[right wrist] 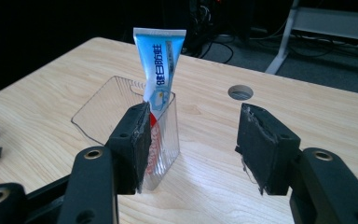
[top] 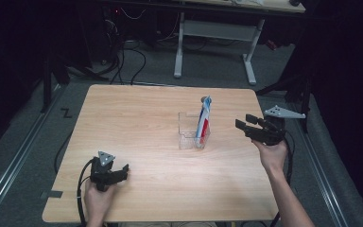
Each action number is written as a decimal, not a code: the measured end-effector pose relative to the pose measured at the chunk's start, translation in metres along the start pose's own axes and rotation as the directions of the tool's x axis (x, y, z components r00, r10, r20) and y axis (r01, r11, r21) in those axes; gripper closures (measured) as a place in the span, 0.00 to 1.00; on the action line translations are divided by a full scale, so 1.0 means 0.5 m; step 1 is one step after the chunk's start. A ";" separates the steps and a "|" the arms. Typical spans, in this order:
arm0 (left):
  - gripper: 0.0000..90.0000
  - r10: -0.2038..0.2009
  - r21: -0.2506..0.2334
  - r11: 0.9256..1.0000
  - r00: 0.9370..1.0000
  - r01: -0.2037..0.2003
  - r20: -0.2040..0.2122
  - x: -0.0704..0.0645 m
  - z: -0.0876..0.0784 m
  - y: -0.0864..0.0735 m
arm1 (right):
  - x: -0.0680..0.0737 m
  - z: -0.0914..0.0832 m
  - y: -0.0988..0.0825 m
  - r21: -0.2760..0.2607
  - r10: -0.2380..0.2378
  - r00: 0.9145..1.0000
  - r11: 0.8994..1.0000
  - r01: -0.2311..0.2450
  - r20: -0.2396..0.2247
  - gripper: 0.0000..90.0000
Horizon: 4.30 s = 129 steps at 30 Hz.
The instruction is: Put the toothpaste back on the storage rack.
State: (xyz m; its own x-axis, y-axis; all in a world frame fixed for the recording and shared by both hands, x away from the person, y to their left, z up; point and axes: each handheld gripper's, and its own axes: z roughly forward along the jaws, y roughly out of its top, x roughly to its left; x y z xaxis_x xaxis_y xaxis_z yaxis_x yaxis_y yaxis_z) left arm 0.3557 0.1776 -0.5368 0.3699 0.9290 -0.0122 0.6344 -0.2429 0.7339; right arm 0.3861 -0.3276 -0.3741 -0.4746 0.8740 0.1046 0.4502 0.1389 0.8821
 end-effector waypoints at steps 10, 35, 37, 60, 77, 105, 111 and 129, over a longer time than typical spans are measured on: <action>0.24 0.000 0.000 1.000 1.000 0.000 0.001 0.000 0.000 0.000 | -0.008 -0.010 -0.014 -0.013 0.013 1.000 1.000 -0.013 0.020 0.50; 0.24 0.000 0.000 1.000 1.000 0.000 0.001 0.000 0.000 0.000 | -0.023 -0.052 -0.062 -0.043 0.035 0.997 0.999 -0.032 0.069 0.52; 0.24 0.000 0.000 1.000 1.000 0.000 0.001 0.000 0.000 0.000 | -0.026 -0.053 -0.067 -0.040 0.041 0.997 0.998 -0.038 0.071 0.52; 0.24 0.000 0.000 1.000 1.000 0.000 0.001 0.000 0.000 0.000 | -0.034 -0.057 -0.123 -0.020 0.085 0.994 0.996 -0.084 0.065 0.52; 0.24 0.000 0.000 1.000 1.000 0.000 0.001 0.000 0.000 0.000 | -0.024 -0.030 -0.158 0.025 0.094 0.994 0.995 -0.096 0.058 0.52; 0.24 0.000 0.001 1.000 1.000 0.000 0.000 0.000 0.000 0.000 | -0.018 0.010 -0.217 0.092 0.111 0.992 0.989 -0.116 0.065 0.52; 0.24 0.000 0.000 1.000 1.000 0.000 0.000 0.000 0.000 0.000 | -0.017 0.020 -0.228 0.112 0.103 0.992 0.987 -0.111 0.075 0.52; 0.24 0.000 0.000 1.000 1.000 0.000 0.000 0.000 0.000 0.000 | -0.014 0.077 -0.255 0.207 0.071 0.993 0.974 -0.090 0.098 0.51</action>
State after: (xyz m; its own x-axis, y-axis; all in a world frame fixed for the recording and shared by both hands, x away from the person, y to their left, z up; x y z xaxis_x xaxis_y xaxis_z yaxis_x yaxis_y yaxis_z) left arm 0.3558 0.1775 -0.5368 0.3696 0.9291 -0.0121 0.6343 -0.2427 0.7340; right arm 0.3611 -0.3336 -0.5050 -0.3651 0.9230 0.1216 0.6376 0.1527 0.7551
